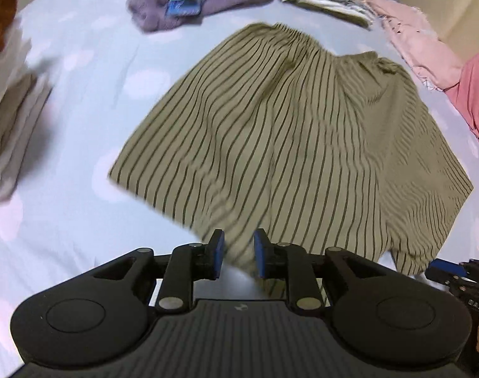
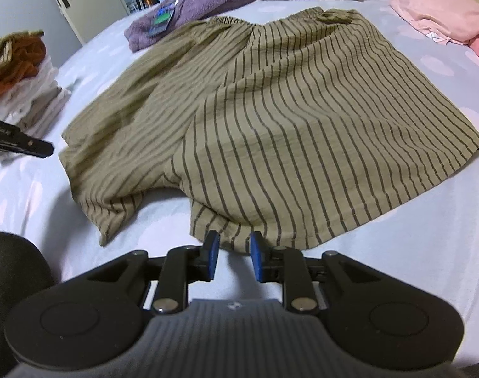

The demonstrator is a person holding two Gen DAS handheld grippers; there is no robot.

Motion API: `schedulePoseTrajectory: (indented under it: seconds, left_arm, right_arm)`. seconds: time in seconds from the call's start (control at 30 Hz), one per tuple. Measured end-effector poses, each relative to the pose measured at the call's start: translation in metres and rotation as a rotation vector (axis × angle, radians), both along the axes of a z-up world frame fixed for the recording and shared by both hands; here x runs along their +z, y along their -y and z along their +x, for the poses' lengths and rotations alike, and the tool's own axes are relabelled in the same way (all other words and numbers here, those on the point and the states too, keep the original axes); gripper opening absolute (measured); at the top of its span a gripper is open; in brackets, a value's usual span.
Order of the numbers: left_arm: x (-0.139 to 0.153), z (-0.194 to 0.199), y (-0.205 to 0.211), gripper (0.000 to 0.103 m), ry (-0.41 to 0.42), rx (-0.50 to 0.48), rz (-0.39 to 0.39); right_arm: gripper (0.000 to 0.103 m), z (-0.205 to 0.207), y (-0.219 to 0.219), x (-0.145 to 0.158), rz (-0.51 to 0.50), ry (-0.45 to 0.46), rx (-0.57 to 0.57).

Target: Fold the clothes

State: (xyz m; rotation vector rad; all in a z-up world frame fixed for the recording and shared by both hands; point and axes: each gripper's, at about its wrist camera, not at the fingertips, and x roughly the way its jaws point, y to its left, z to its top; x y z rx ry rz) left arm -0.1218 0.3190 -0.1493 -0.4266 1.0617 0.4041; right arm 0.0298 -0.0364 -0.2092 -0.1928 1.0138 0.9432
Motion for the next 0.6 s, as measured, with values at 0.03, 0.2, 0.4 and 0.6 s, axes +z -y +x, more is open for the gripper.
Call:
schedulePoseTrajectory:
  seconds: [0.03, 0.2, 0.4, 0.6]
  left_arm:
    - [0.001, 0.009, 0.0, 0.019, 0.005, -0.019, 0.009]
    - [0.006, 0.054, 0.003, 0.029, 0.032, -0.117, 0.069]
    - [0.014, 0.087, 0.024, 0.038, 0.09, -0.144, 0.056]
    - [-0.008, 0.147, 0.11, 0.038, 0.172, -0.342, -0.072]
  right_arm:
    - [0.025, 0.002, 0.001, 0.003, 0.014, -0.004, -0.001]
    - [0.027, 0.024, 0.002, 0.019, 0.031, 0.055, -0.001]
    - [0.033, 0.085, 0.023, 0.034, 0.006, 0.138, -0.1]
    - [0.033, 0.14, 0.069, 0.028, -0.062, 0.172, -0.264]
